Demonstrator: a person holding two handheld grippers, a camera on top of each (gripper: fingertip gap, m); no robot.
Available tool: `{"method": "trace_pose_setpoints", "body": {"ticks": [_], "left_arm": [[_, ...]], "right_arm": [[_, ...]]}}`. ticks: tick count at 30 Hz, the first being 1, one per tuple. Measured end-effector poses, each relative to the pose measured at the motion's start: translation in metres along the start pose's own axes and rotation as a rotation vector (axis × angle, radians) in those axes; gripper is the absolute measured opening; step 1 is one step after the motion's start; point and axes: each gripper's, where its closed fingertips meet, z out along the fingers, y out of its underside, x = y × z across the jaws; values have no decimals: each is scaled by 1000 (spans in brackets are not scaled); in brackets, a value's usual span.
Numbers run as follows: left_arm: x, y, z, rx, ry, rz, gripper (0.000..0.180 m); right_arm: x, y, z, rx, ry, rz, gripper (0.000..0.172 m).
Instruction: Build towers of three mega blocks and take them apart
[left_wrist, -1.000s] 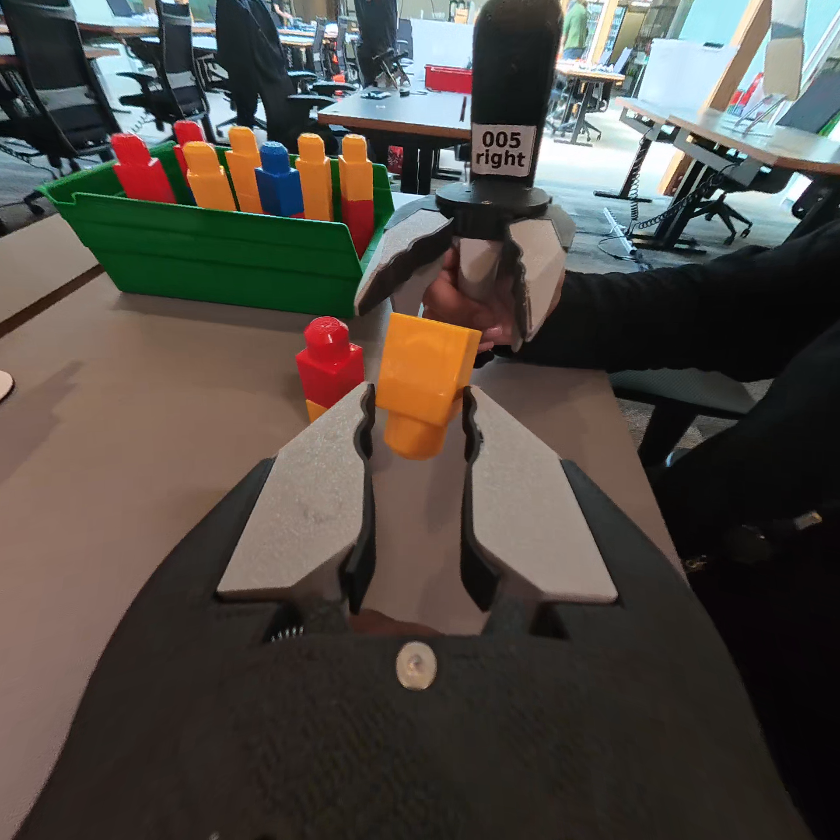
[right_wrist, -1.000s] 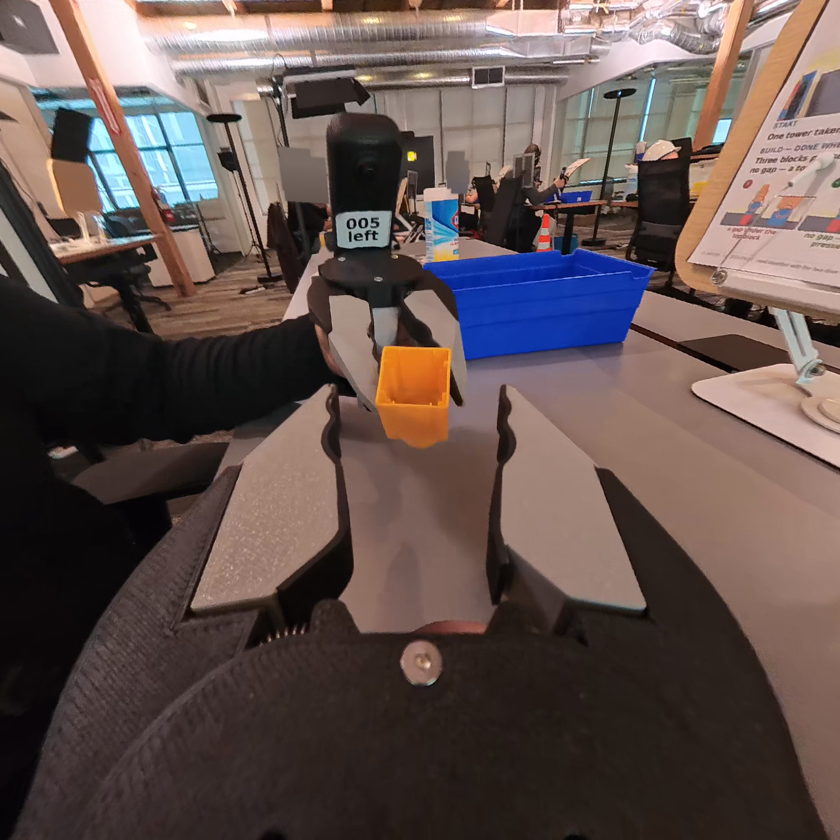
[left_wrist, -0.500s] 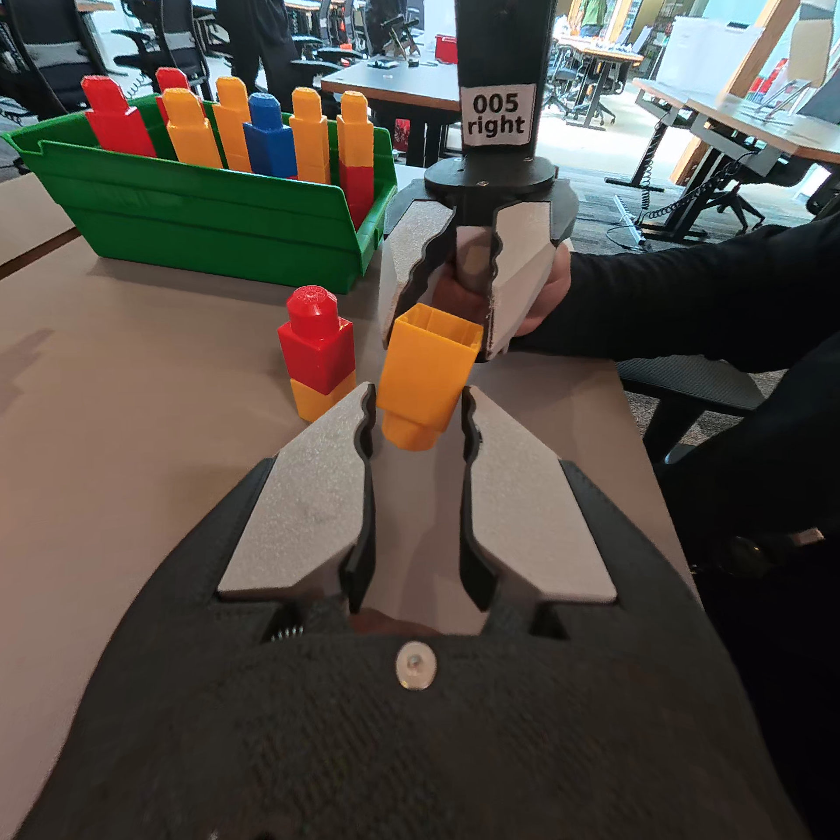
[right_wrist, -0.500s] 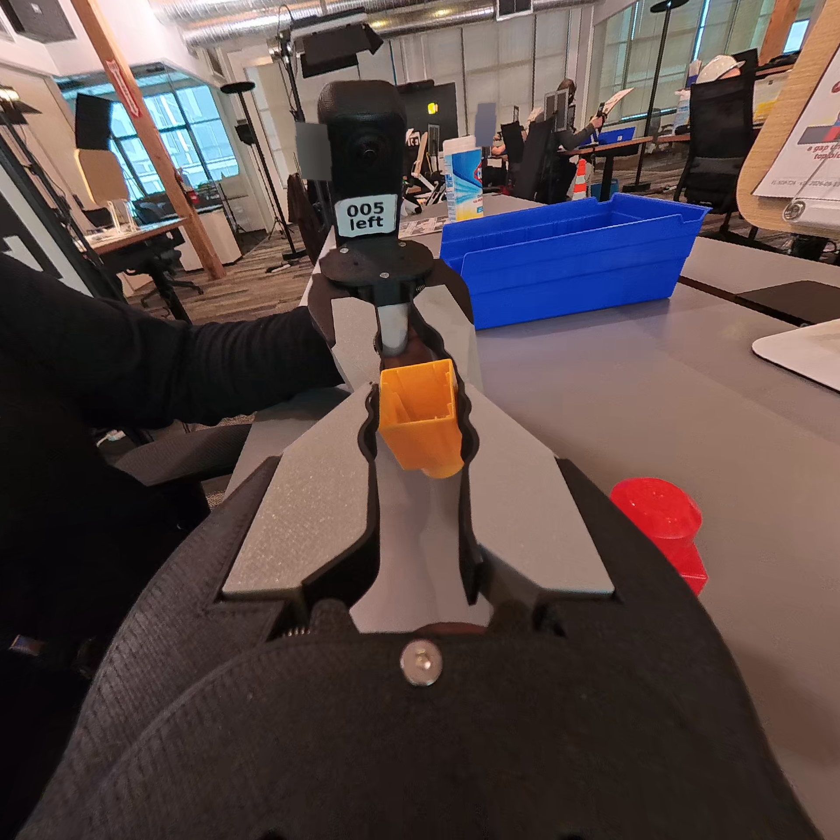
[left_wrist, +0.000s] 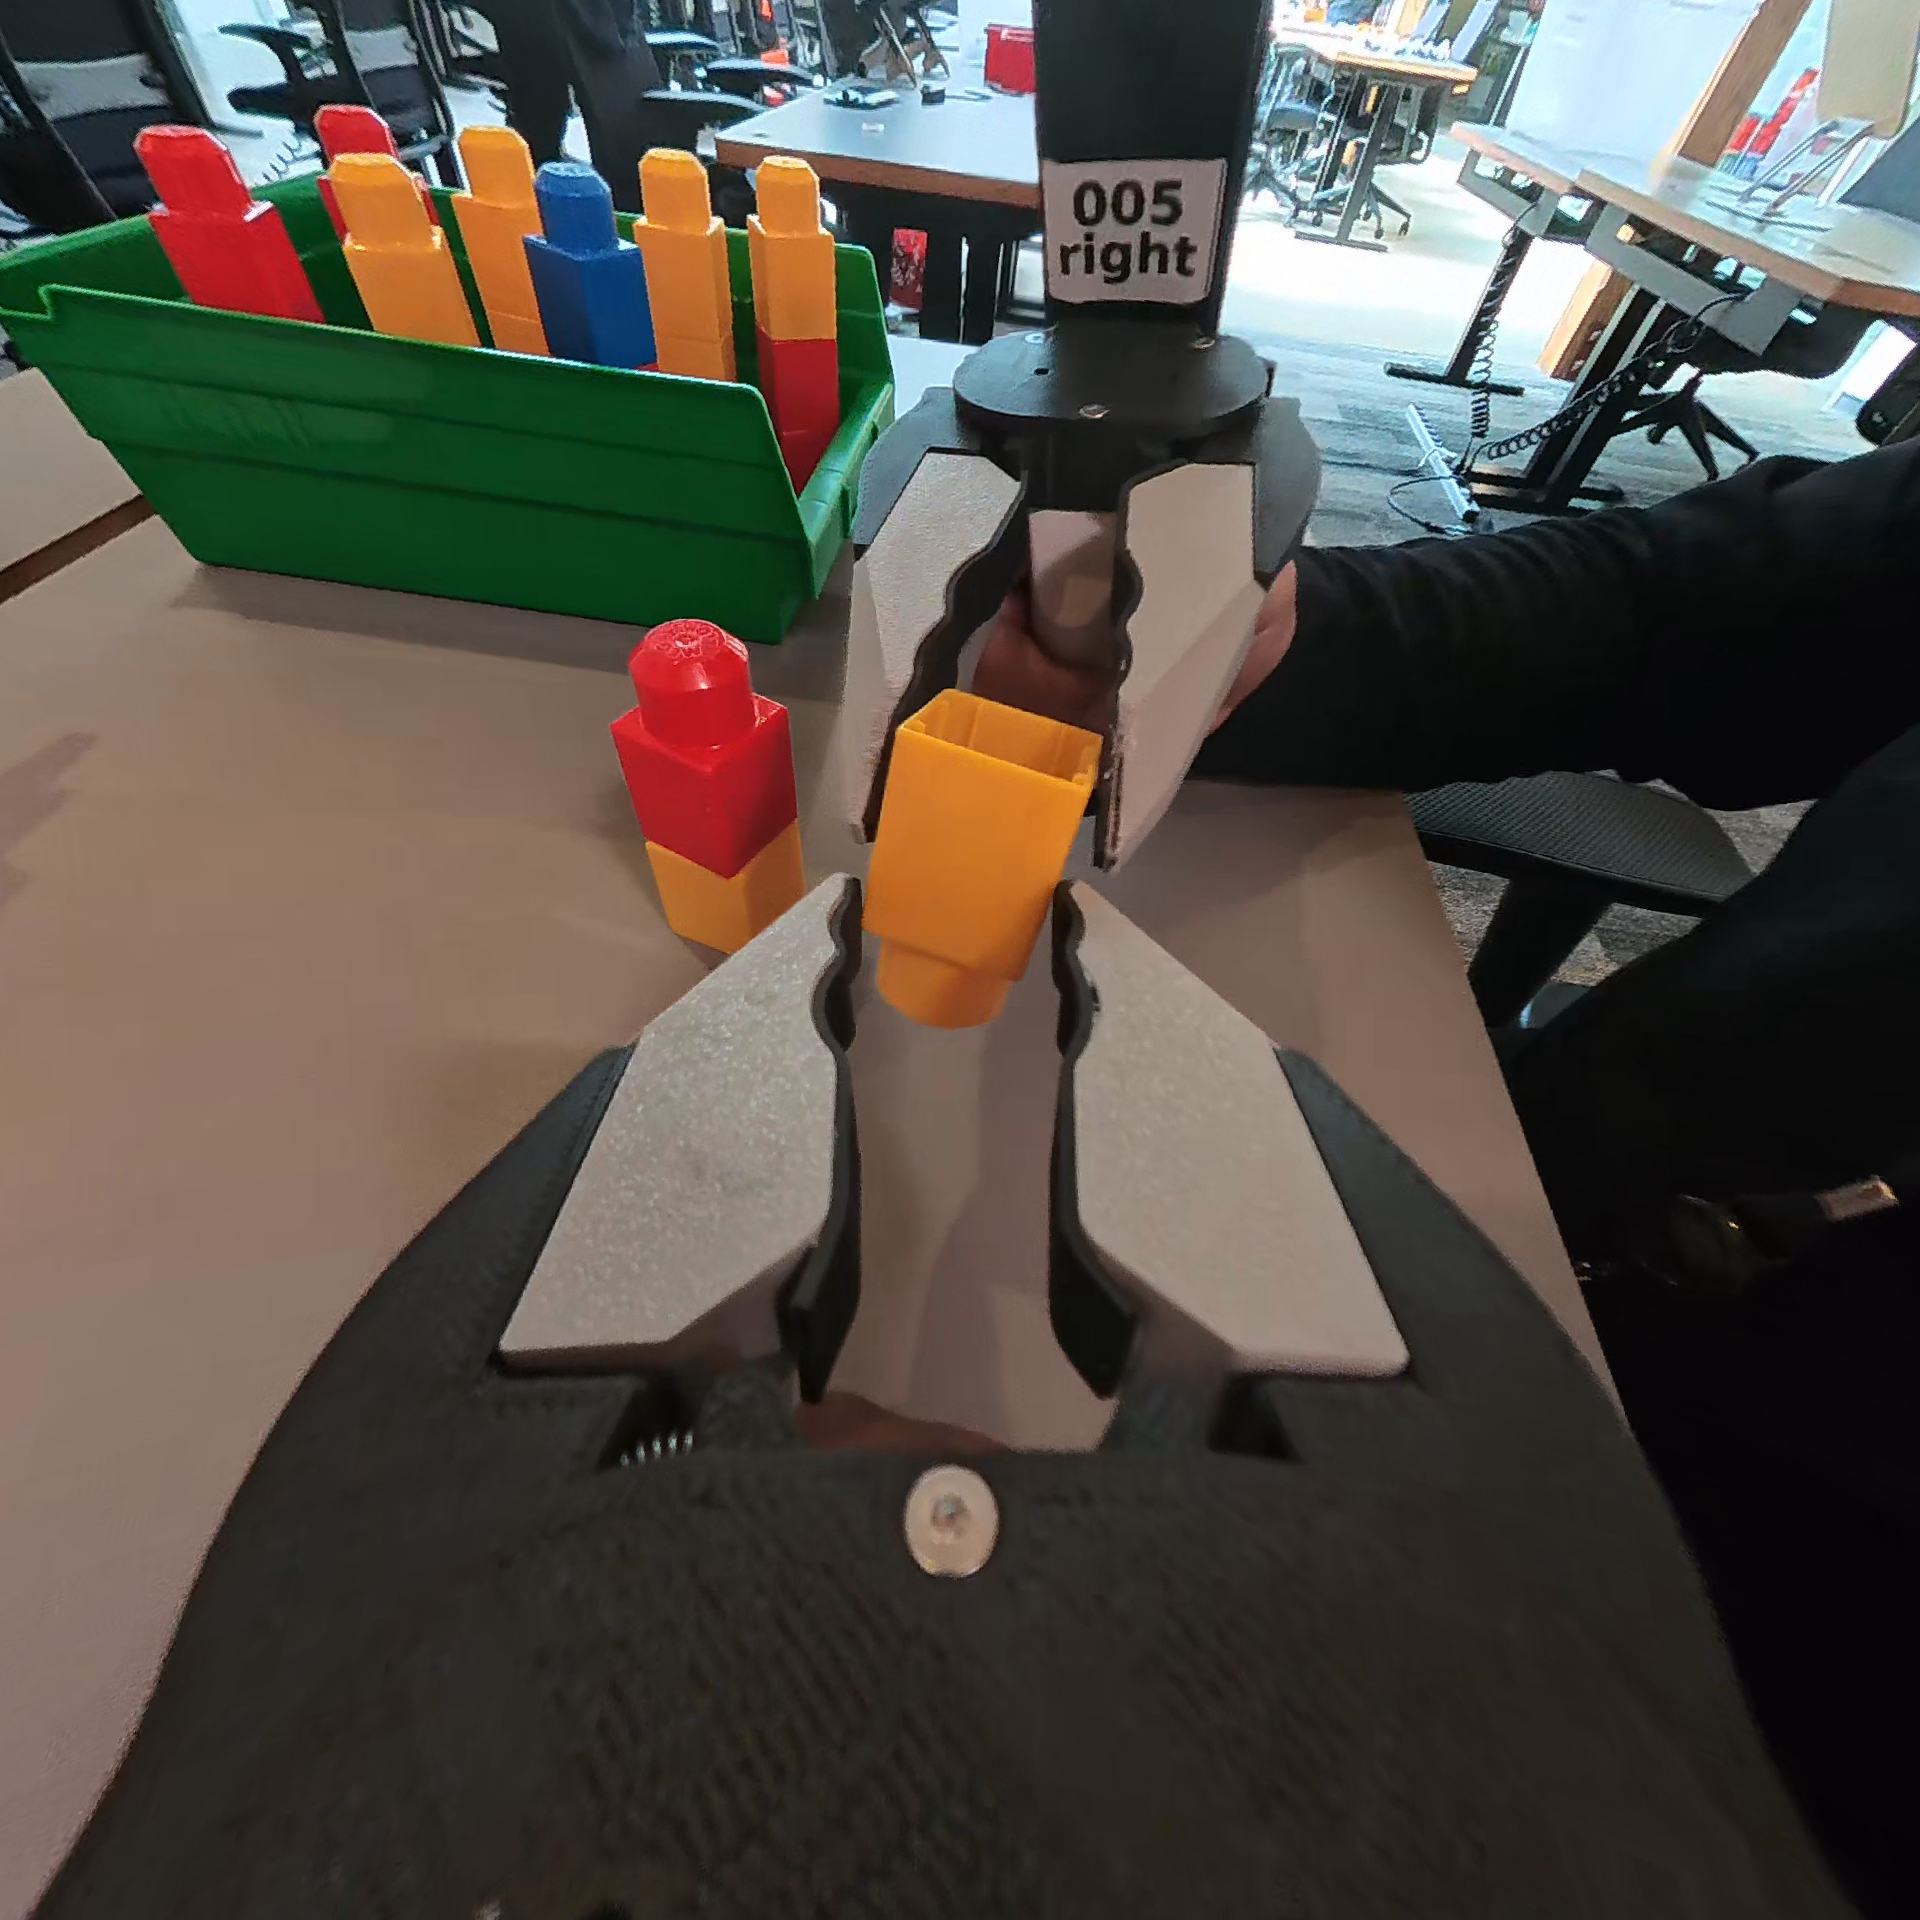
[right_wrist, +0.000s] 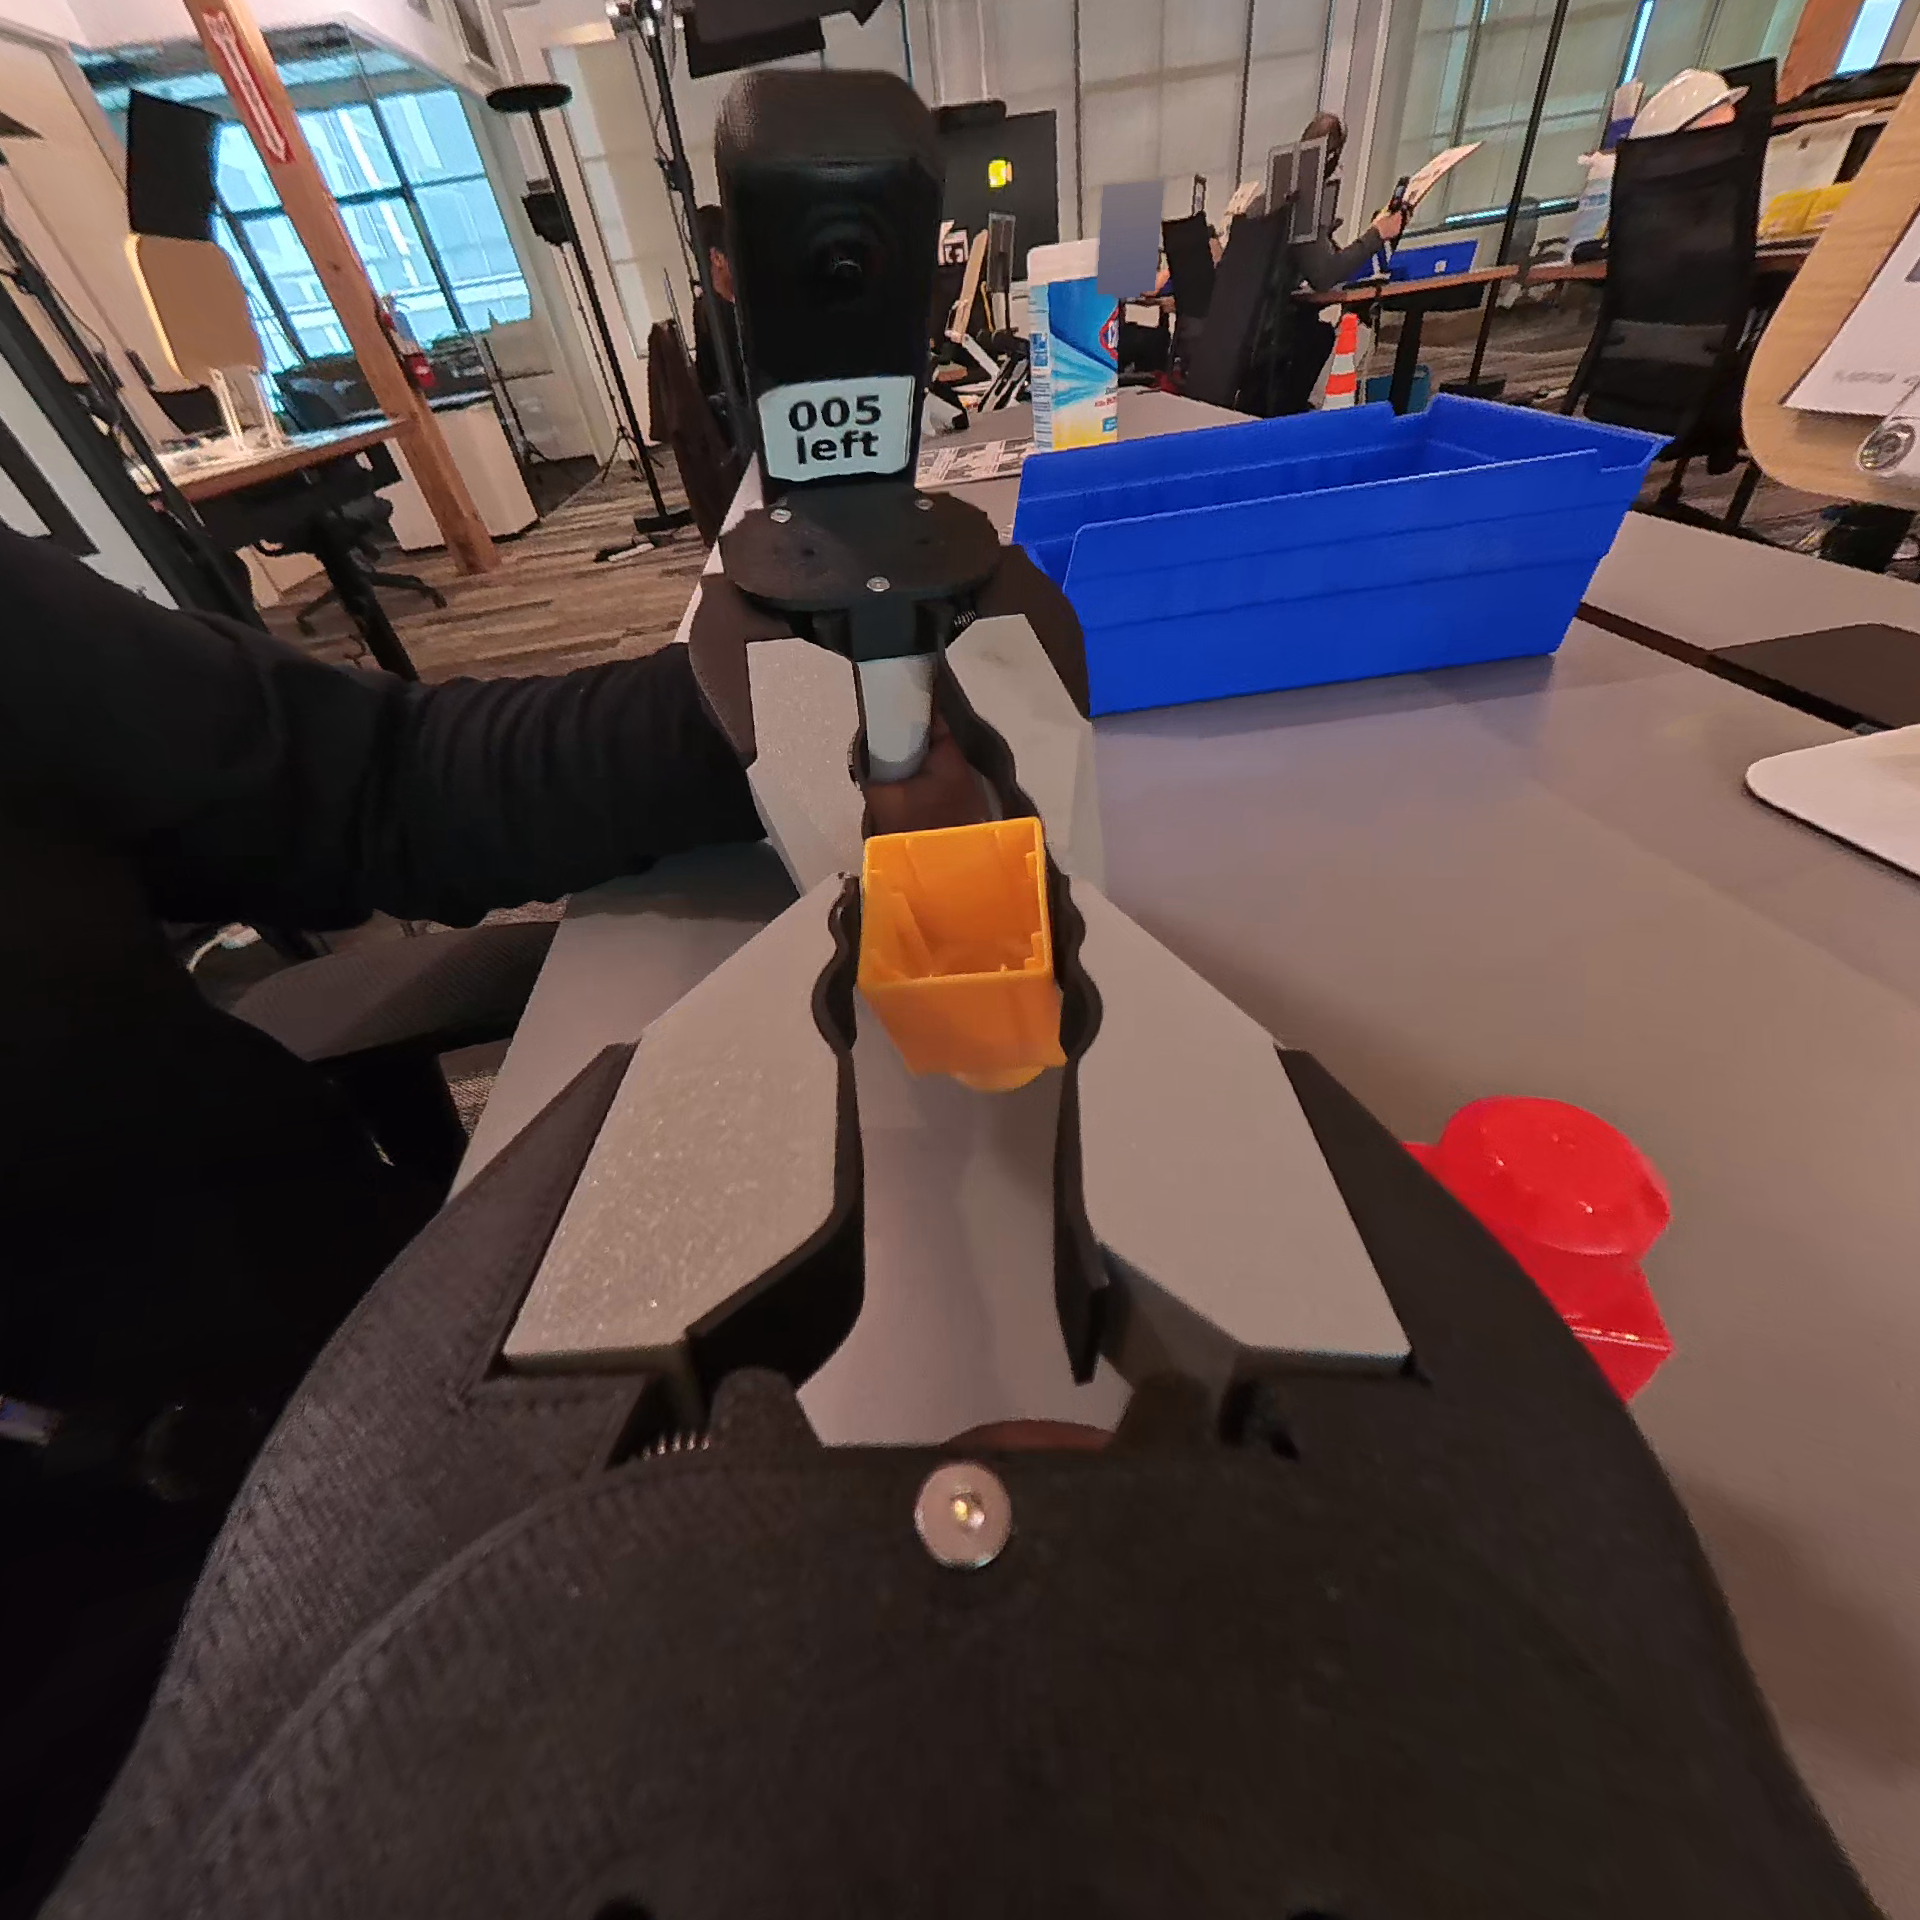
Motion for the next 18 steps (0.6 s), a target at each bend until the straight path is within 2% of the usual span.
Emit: {"method": "trace_pose_setpoints", "body": {"ticks": [7,10,18], "left_arm": [[0,14,3,-54,3,3,28],[11,5,9,-13,54,-28,27],[14,-3,17,40,41,-43,32]], "right_arm": [[0,-21,-12,115,-30,62,34],[-4,-31,-16,178,-75,104,34],[-10,-36,-14,216,-115,107,34]]}}
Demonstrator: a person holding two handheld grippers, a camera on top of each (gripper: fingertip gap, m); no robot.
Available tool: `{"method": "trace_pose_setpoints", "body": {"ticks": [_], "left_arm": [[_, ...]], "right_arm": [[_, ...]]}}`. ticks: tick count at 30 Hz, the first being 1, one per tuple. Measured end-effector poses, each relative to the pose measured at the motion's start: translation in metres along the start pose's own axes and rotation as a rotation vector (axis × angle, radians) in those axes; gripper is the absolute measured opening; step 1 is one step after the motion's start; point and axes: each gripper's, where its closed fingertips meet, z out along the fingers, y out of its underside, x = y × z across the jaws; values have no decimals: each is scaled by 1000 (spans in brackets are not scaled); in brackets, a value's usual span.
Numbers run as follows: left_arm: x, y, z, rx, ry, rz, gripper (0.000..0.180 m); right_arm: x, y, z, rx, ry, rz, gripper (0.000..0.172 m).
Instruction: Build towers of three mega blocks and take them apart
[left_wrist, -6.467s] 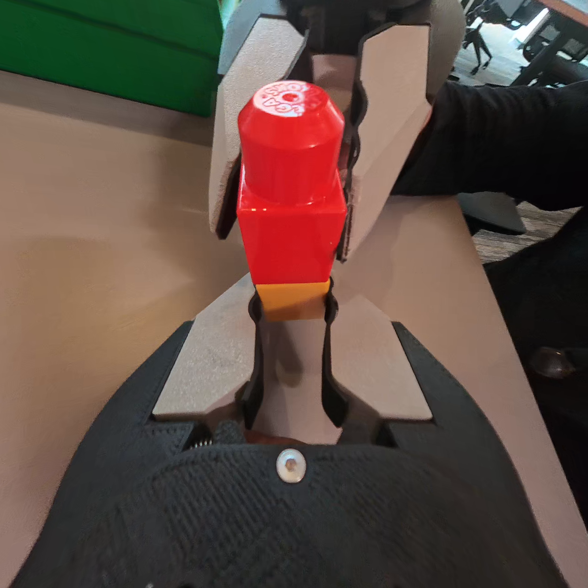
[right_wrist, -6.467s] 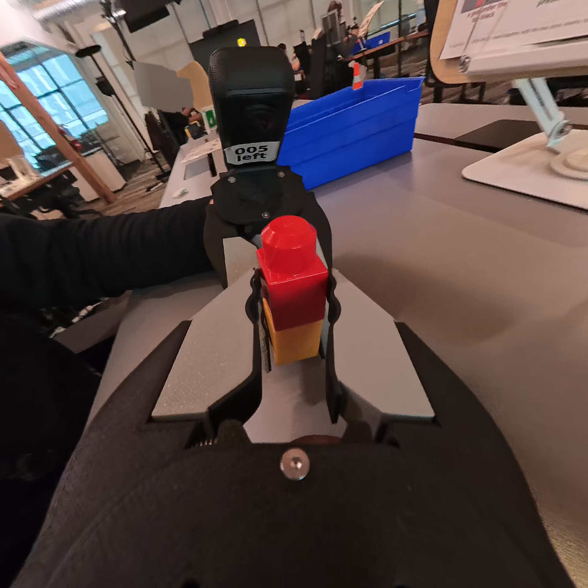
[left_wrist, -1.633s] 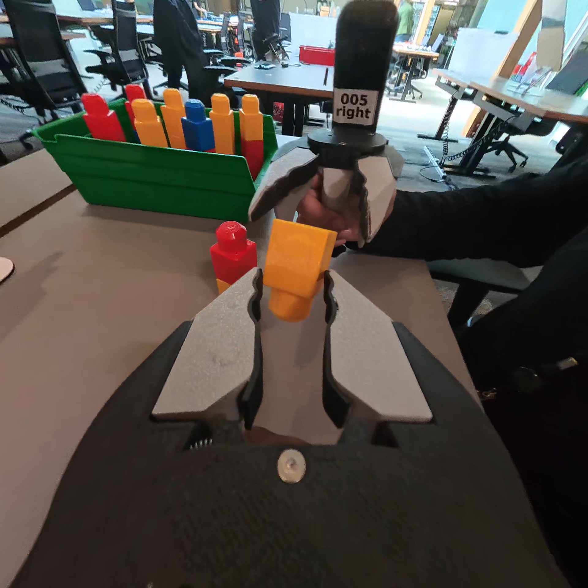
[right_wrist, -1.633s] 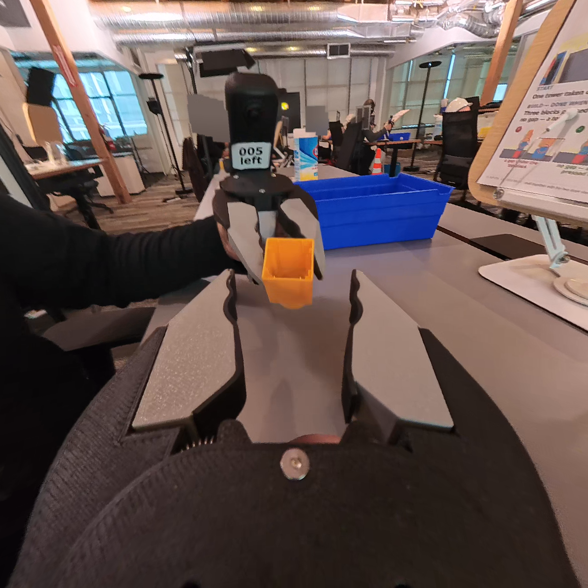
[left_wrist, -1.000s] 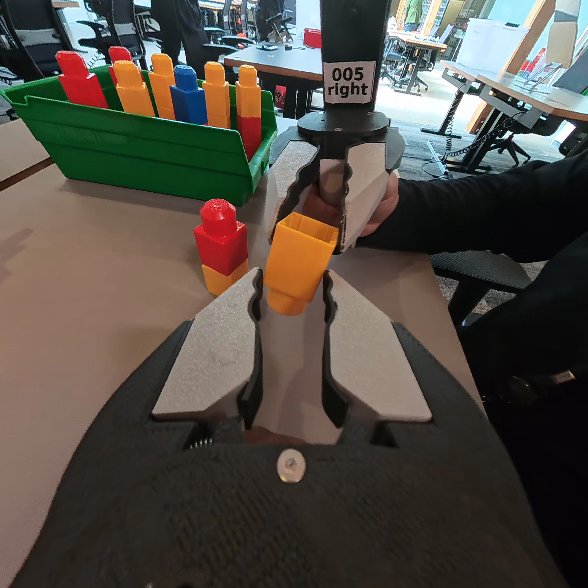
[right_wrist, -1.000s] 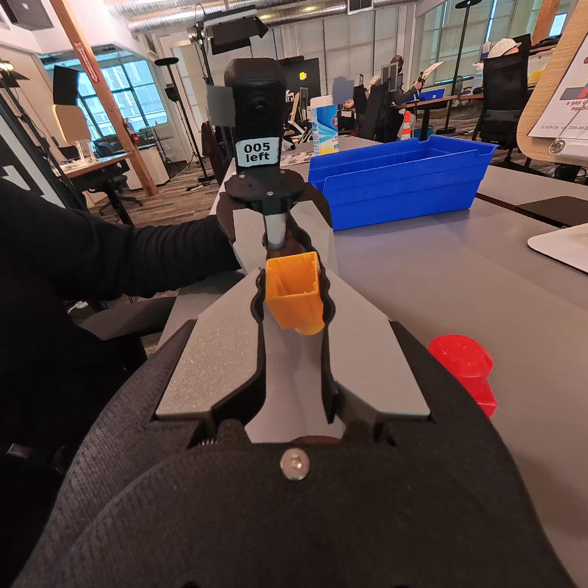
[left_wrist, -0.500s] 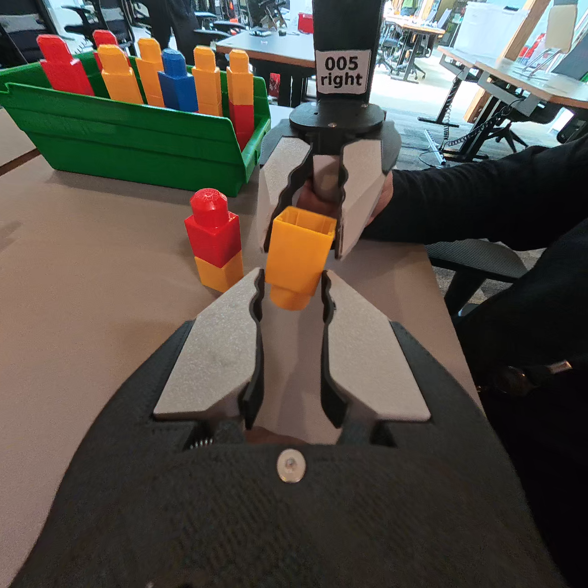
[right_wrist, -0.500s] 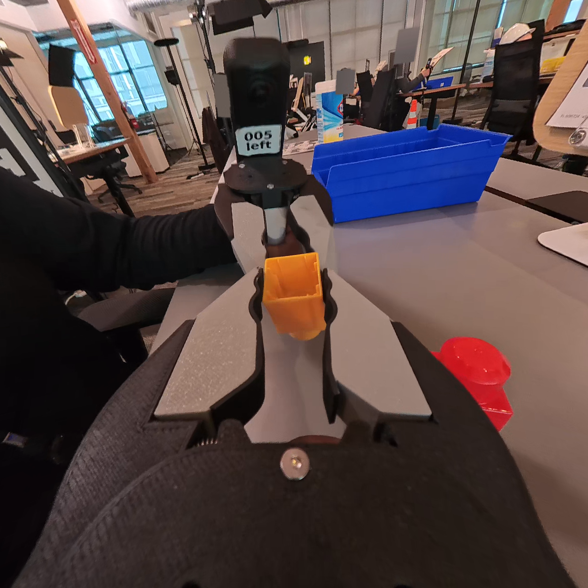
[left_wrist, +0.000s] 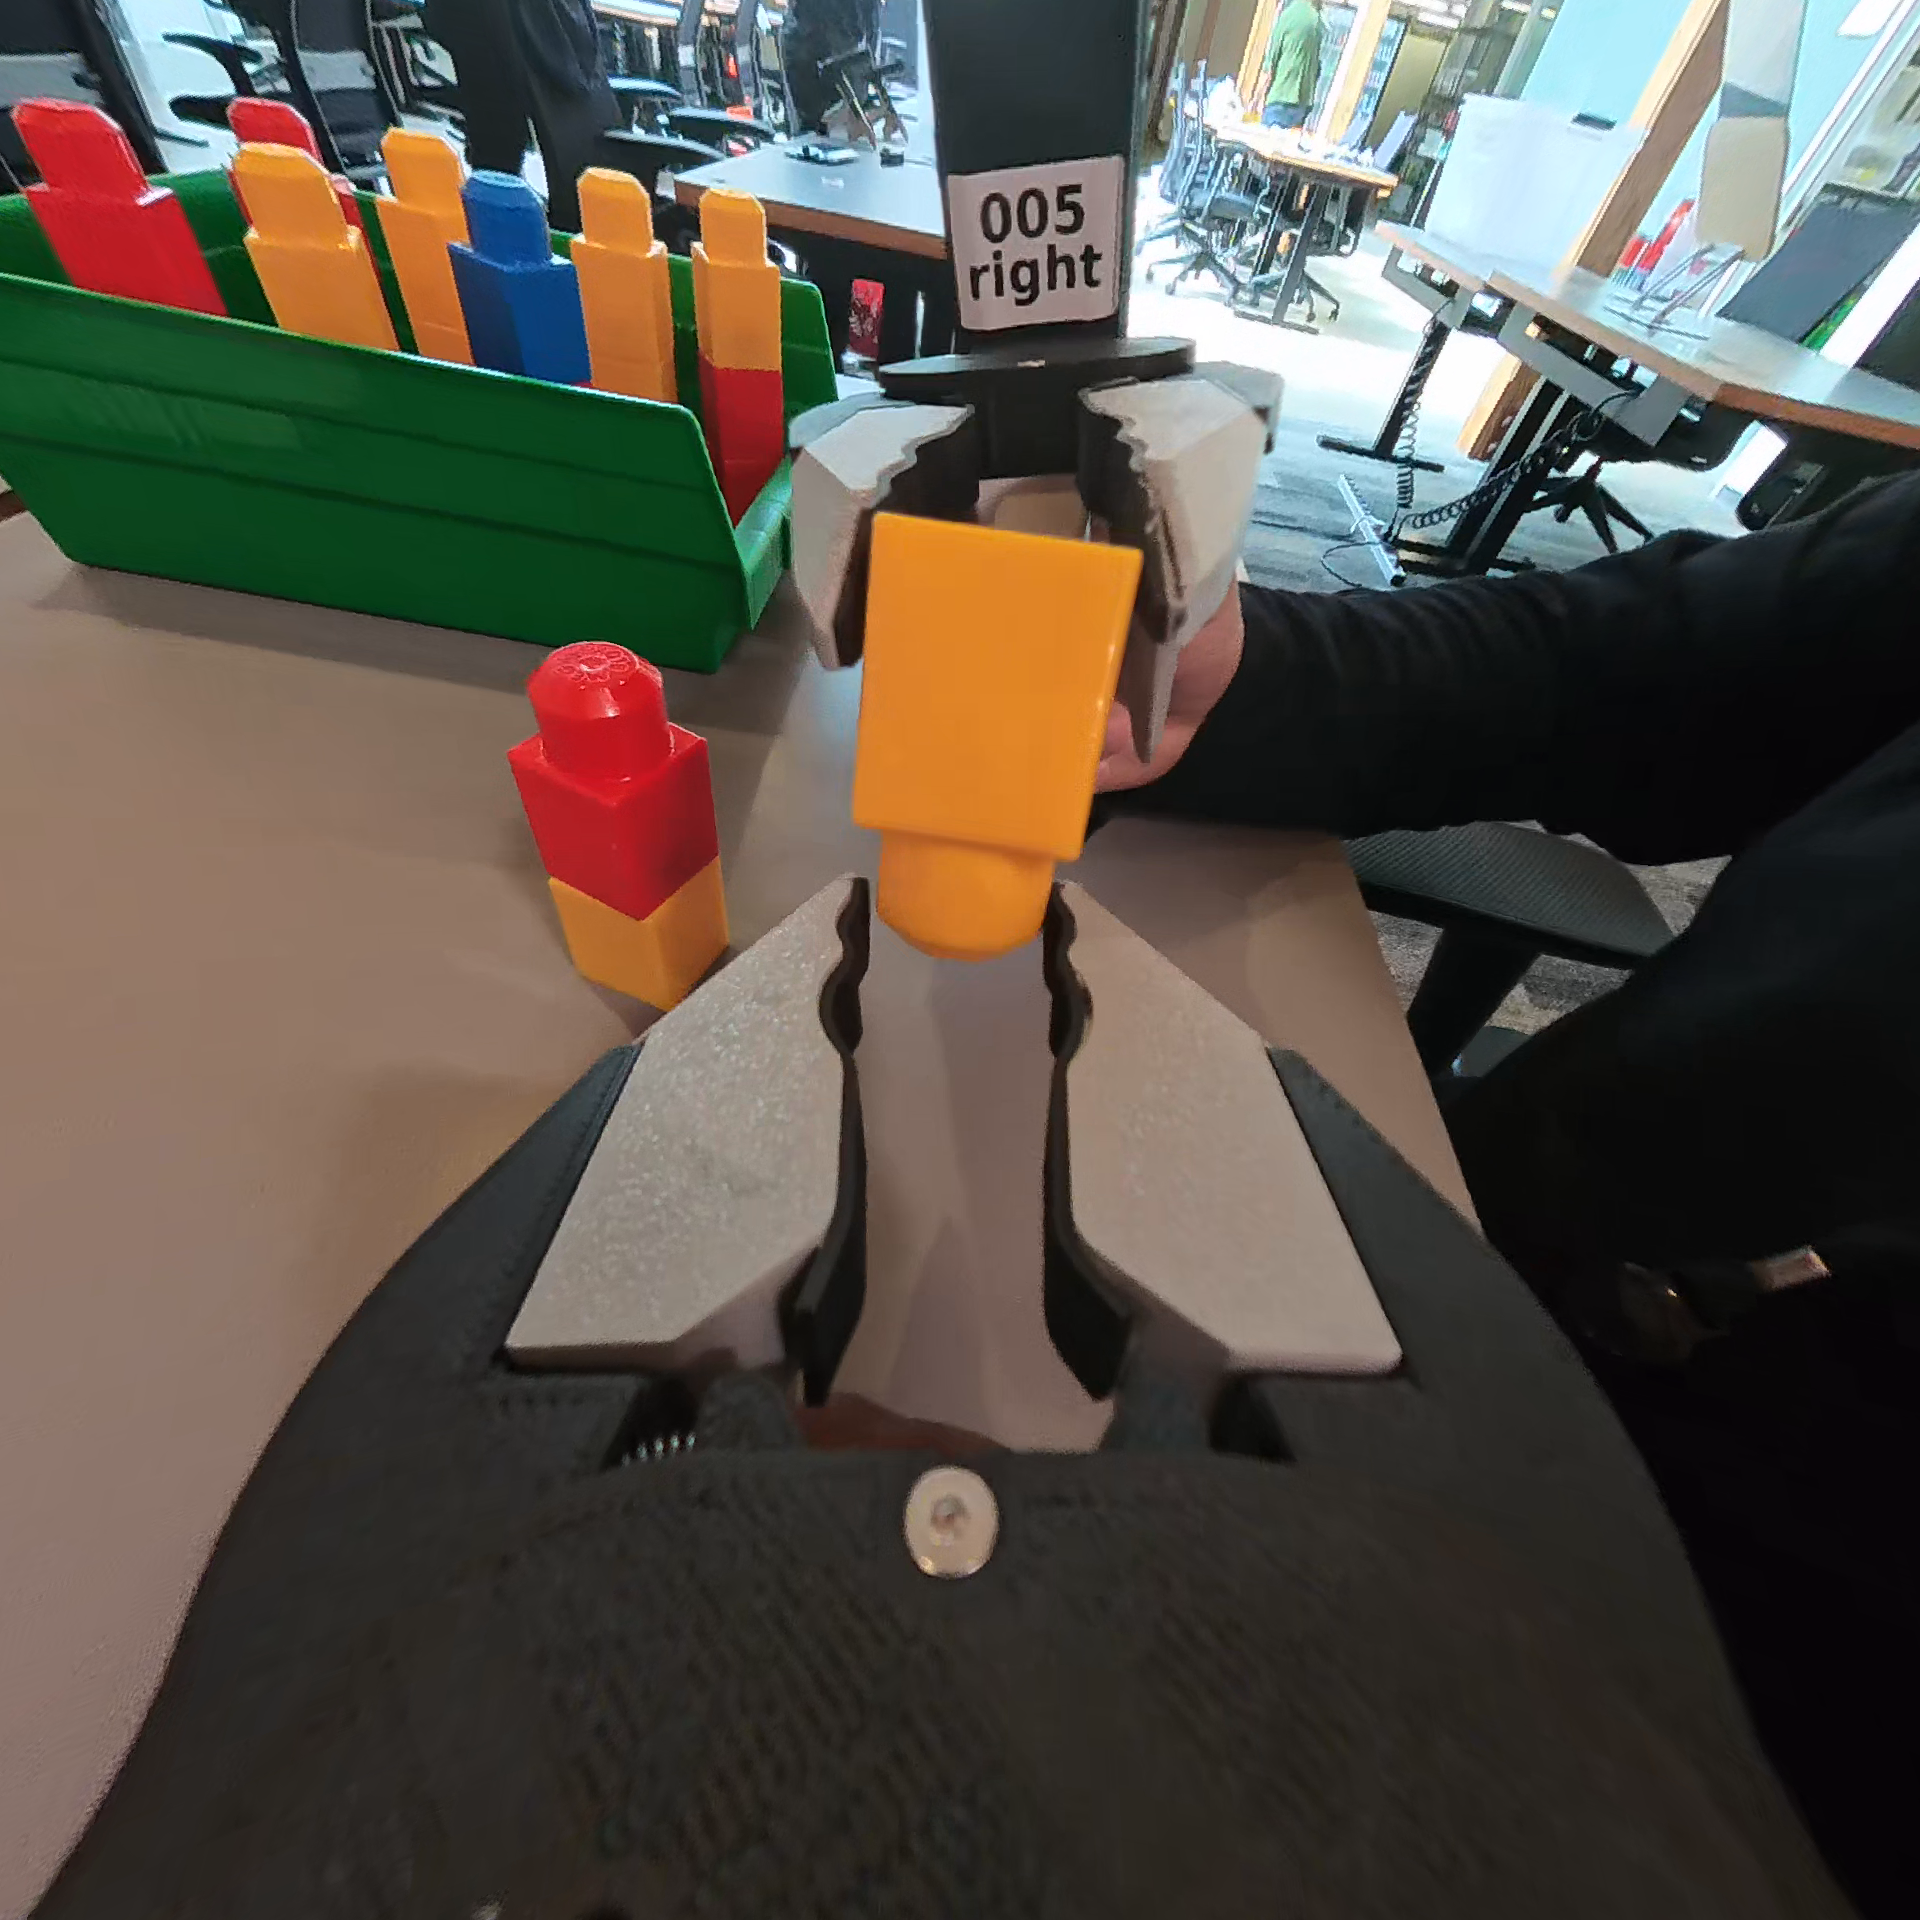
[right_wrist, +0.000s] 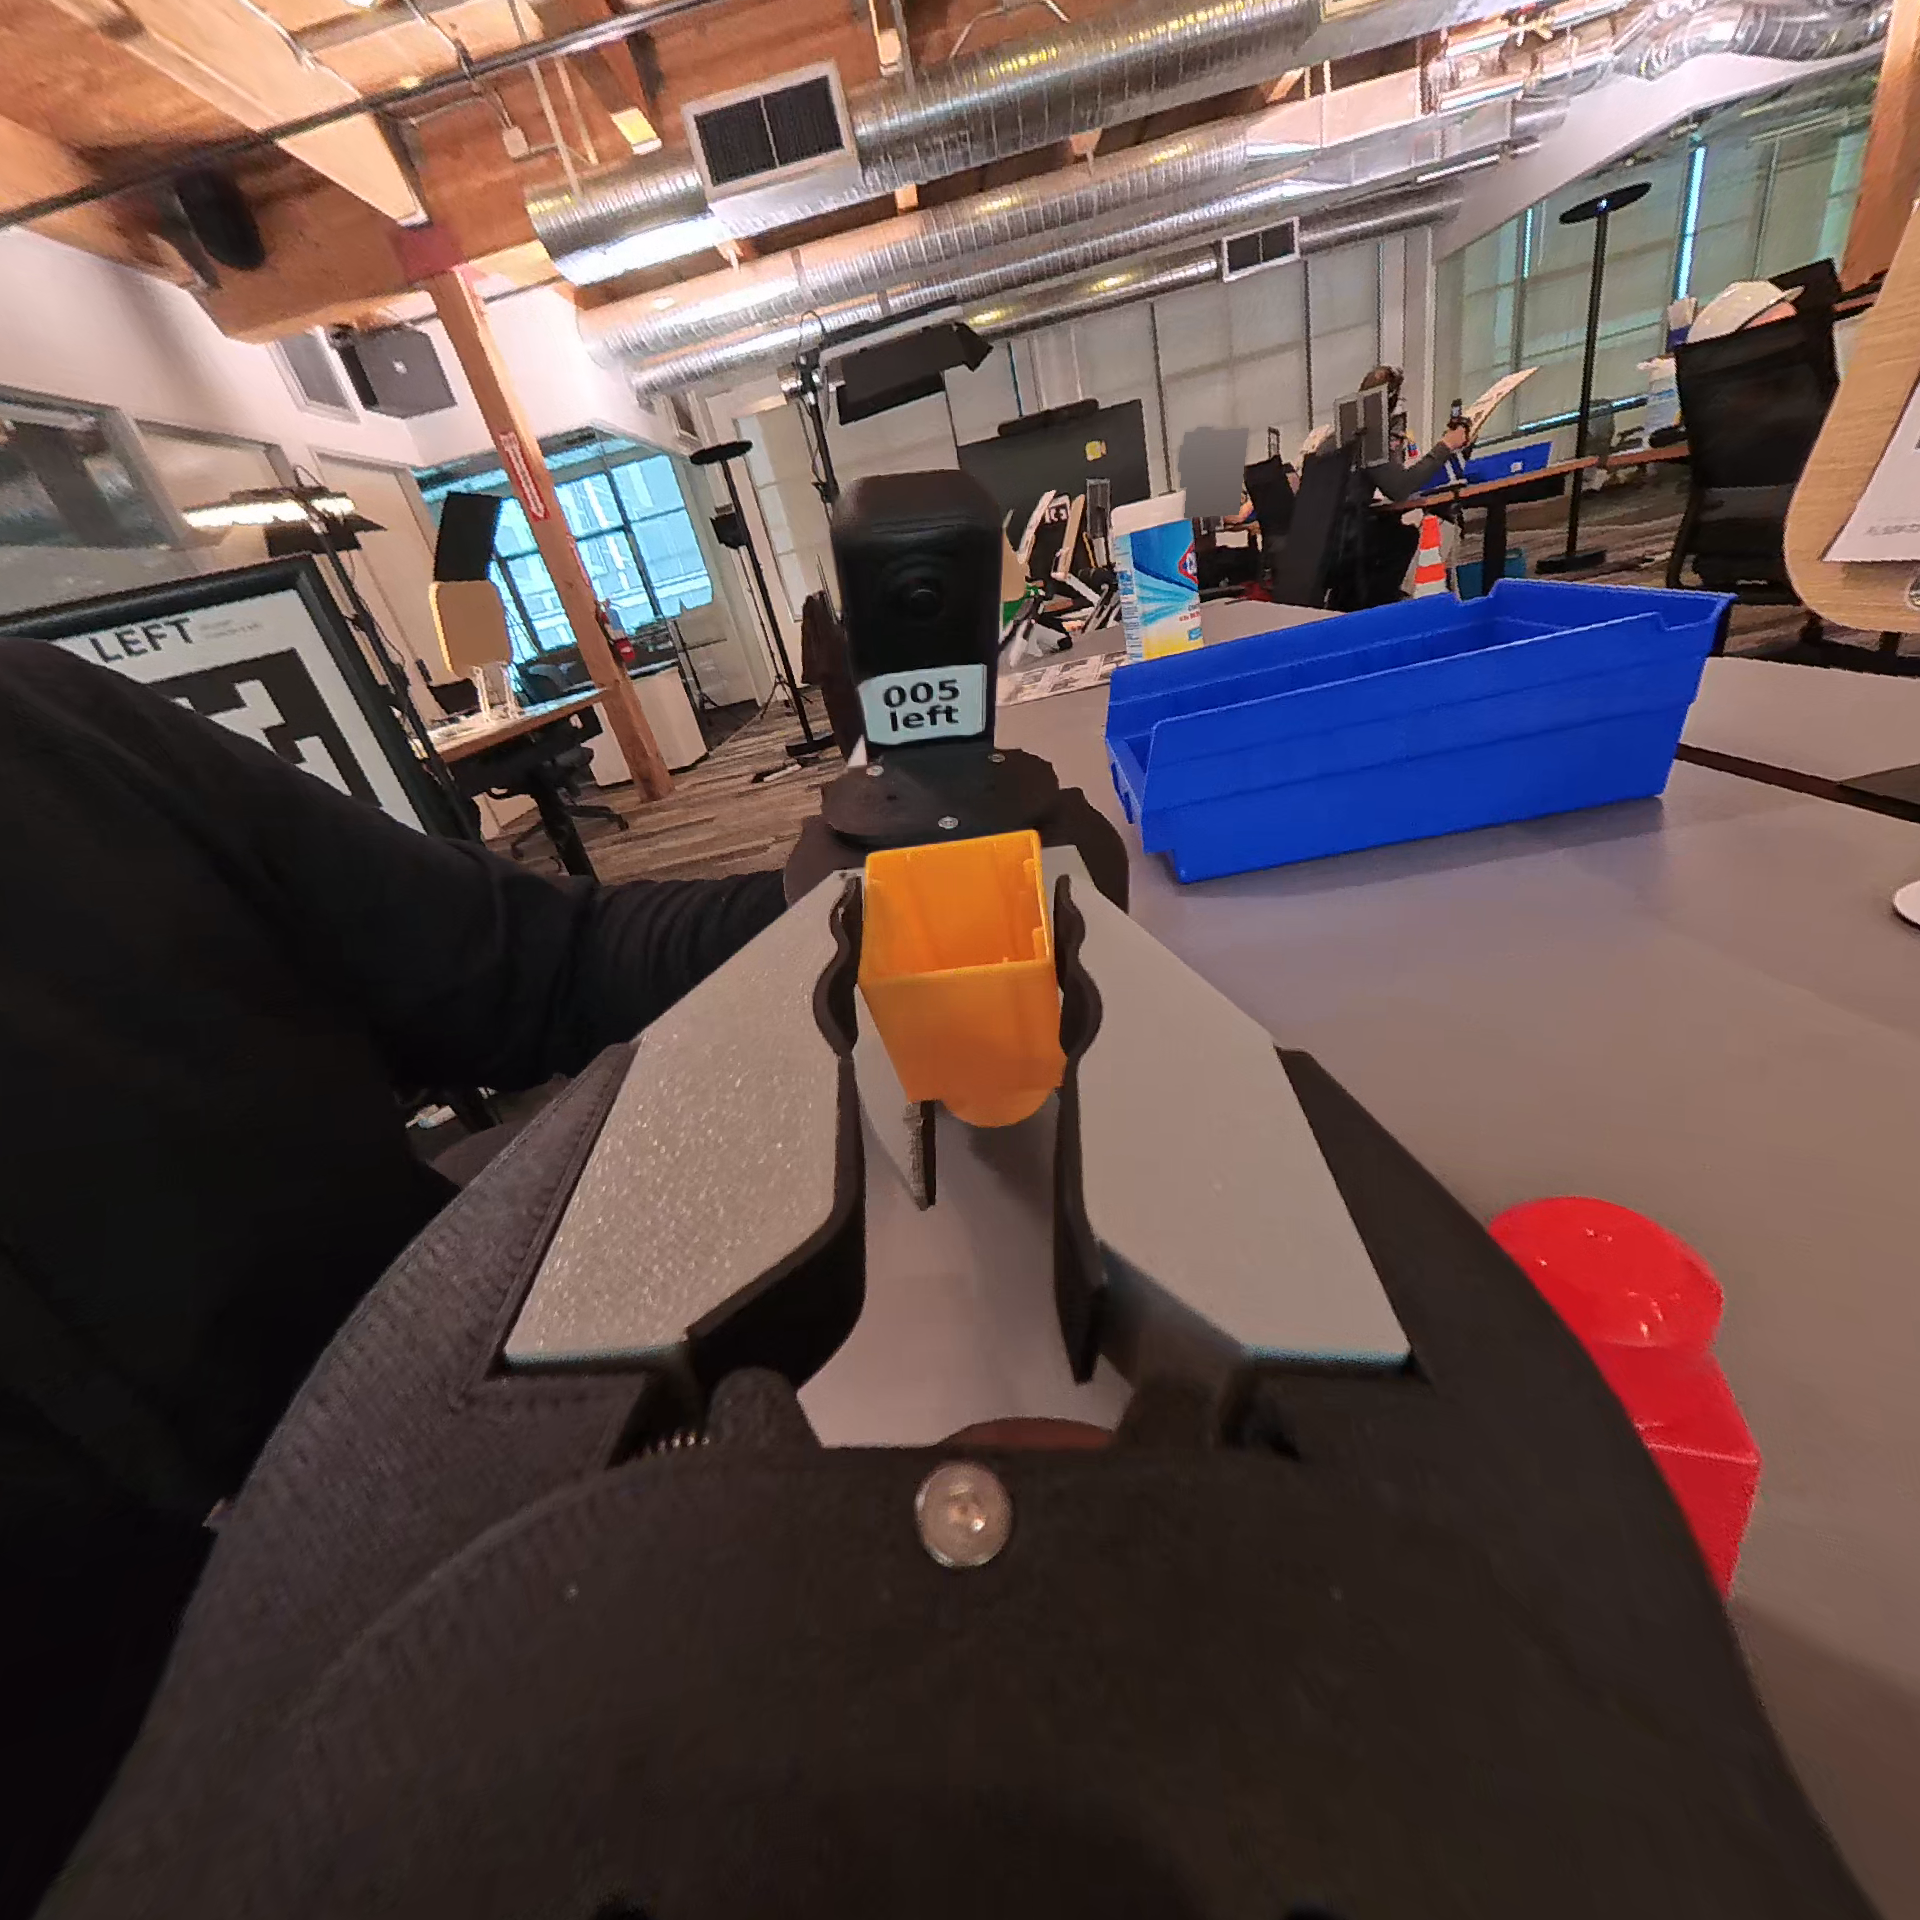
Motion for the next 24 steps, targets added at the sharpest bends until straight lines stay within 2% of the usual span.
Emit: {"method": "trace_pose_setpoints", "body": {"ticks": [6,10,18,24], "left_arm": [[-3,1,-8,-10,-18,58,29],[-4,-1,-17,-4,-22,77,29],[0,20,-19,-106,29,83,28],[-4,33,-17,-200,-19,144,28]], "right_arm": [[2,10,-2,-72,15,-39,33],[6,26,-5,-175,41,-72,33],[6,53,-8,-353,43,-142,35],[10,62,-11,-414,65,-159,36]]}}
